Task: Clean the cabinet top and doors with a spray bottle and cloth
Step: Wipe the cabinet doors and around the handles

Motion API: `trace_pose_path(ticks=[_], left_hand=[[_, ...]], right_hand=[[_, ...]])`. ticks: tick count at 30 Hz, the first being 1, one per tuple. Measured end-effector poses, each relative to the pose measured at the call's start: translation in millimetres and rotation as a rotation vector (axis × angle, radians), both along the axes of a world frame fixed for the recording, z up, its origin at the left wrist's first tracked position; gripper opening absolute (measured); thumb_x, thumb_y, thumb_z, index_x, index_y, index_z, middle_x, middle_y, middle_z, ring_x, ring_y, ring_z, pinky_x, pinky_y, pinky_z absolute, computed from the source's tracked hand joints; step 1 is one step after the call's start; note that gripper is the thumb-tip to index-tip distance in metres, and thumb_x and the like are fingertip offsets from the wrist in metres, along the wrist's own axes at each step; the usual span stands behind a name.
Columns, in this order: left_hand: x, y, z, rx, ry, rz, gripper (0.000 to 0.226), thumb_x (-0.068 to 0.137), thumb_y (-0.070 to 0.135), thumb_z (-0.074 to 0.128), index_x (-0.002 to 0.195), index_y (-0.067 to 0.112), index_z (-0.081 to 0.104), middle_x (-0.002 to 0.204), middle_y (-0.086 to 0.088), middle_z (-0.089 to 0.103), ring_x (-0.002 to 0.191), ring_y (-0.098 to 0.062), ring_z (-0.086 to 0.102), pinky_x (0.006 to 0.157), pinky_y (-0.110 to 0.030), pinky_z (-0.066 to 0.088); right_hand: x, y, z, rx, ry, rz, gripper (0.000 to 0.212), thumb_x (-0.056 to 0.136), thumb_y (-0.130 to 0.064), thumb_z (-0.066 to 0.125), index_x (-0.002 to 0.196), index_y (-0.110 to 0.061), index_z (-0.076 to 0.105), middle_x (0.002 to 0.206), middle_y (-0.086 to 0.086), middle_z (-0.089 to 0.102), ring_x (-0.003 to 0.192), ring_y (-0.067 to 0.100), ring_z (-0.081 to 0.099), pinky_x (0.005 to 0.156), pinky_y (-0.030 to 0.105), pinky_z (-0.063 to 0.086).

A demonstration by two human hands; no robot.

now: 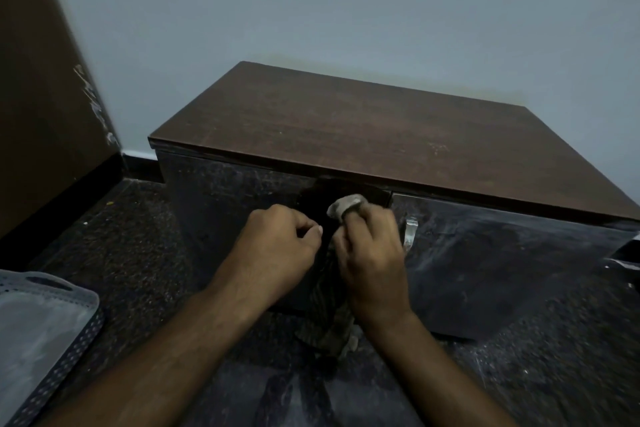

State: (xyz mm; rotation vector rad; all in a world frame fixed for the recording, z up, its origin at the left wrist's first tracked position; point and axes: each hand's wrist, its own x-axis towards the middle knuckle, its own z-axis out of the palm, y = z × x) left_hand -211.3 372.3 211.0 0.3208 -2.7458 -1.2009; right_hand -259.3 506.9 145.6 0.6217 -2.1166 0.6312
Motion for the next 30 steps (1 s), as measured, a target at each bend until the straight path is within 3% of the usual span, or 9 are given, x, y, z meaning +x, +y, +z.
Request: trace_pose_path(ticks=[4, 8, 13, 18, 20, 22, 25, 28, 30], left_hand=[[-3.7, 5.6, -6.3, 0.038, 0.025, -0.047, 0.016, 0.092, 0.033, 0.061, 0.102, 0.033, 0.074, 0.08, 0.019, 0.068, 0.069, 0.01, 0.06, 0.055, -0.001, 0.044], [-8.8, 14.0, -9.6, 0.06, 0.117, -0.075, 0.025, 0.092, 0.027, 0.062, 0.115, 0.03, 0.071, 0.105, 0.015, 0.071, 0.072, 0.017, 0.051, 0.06, 0.008, 0.035], [-12.9, 15.1, -13.3, 0.052, 0.201, -0.061, 0.027, 0.09, 0.023, 0.064, 0.115, 0.03, 0.072, 0.109, 0.015, 0.07, 0.089, 0.01, 0.06, 0.07, 0.008, 0.037], [-14.1, 10.1, -16.6, 0.053, 0.127, -0.055, 0.028, 0.085, 0.02, 0.071, 0.112, 0.028, 0.073, 0.092, 0.017, 0.07, 0.077, 0.013, 0.059, 0.064, 0.004, 0.04], [-15.2, 11.7, -18.4, 0.045, 0.08, -0.065, 0.032, 0.082, 0.019, 0.074, 0.113, 0.028, 0.072, 0.087, 0.018, 0.068, 0.076, 0.009, 0.061, 0.064, 0.001, 0.041], [-15.3, 15.8, -19.2, 0.065, 0.053, -0.082, 0.033, 0.081, 0.019, 0.076, 0.113, 0.028, 0.072, 0.084, 0.017, 0.068, 0.074, 0.006, 0.062, 0.064, -0.004, 0.045], [-15.2, 24.7, -14.7, 0.095, 0.085, -0.065, 0.017, 0.086, 0.022, 0.072, 0.1, 0.03, 0.075, 0.078, 0.013, 0.07, 0.071, 0.003, 0.065, 0.063, -0.012, 0.053], [-18.2, 31.1, -13.0, 0.145, 0.138, 0.017, 0.012, 0.089, 0.023, 0.069, 0.093, 0.031, 0.076, 0.078, 0.014, 0.072, 0.072, 0.005, 0.066, 0.065, -0.014, 0.055], [-19.9, 34.5, -13.3, 0.211, 0.131, 0.071, 0.007, 0.087, 0.026, 0.071, 0.089, 0.028, 0.077, 0.072, 0.015, 0.071, 0.069, 0.006, 0.065, 0.059, -0.007, 0.049]], right_hand=[[13.6, 8.2, -24.2, -0.015, -0.079, 0.06, 0.012, 0.089, -0.005, 0.06, 0.091, 0.003, 0.069, 0.095, 0.015, 0.065, 0.081, 0.031, 0.061, 0.073, 0.038, 0.051], [7.9, 5.3, -15.1, -0.146, -0.118, 0.076, 0.01, 0.089, -0.004, 0.062, 0.092, 0.001, 0.069, 0.087, 0.011, 0.062, 0.076, 0.025, 0.061, 0.068, 0.038, 0.053], [6.8, 7.9, -10.1, -0.231, -0.121, 0.045, 0.005, 0.083, 0.003, 0.072, 0.084, -0.001, 0.069, 0.083, 0.008, 0.062, 0.074, 0.017, 0.06, 0.068, 0.027, 0.05], [14.0, 10.1, -18.5, -0.261, -0.203, 0.032, 0.015, 0.078, 0.001, 0.076, 0.072, -0.005, 0.064, 0.072, 0.002, 0.061, 0.067, 0.005, 0.052, 0.064, 0.01, 0.041], [12.8, 8.3, -13.7, -0.392, -0.302, -0.018, 0.014, 0.077, -0.005, 0.077, 0.071, -0.01, 0.066, 0.068, -0.004, 0.063, 0.062, 0.001, 0.052, 0.062, 0.008, 0.042], [15.1, 7.6, -6.5, -0.604, -0.504, -0.025, 0.013, 0.079, -0.008, 0.079, 0.073, -0.015, 0.07, 0.063, -0.007, 0.064, 0.058, 0.001, 0.056, 0.055, 0.019, 0.047], [17.9, 5.6, 7.6, -0.802, -0.621, 0.088, 0.004, 0.084, -0.011, 0.078, 0.084, -0.014, 0.076, 0.068, -0.009, 0.071, 0.062, -0.002, 0.064, 0.057, 0.017, 0.05], [12.8, 3.1, 19.9, -0.602, -0.453, 0.038, 0.011, 0.083, -0.013, 0.08, 0.093, -0.017, 0.077, 0.077, -0.011, 0.07, 0.073, -0.001, 0.064, 0.066, 0.007, 0.047], [6.8, 6.3, 20.0, -0.44, -0.296, 0.032, 0.015, 0.082, -0.001, 0.078, 0.094, -0.01, 0.077, 0.085, -0.004, 0.069, 0.08, 0.0, 0.061, 0.073, 0.002, 0.043]])
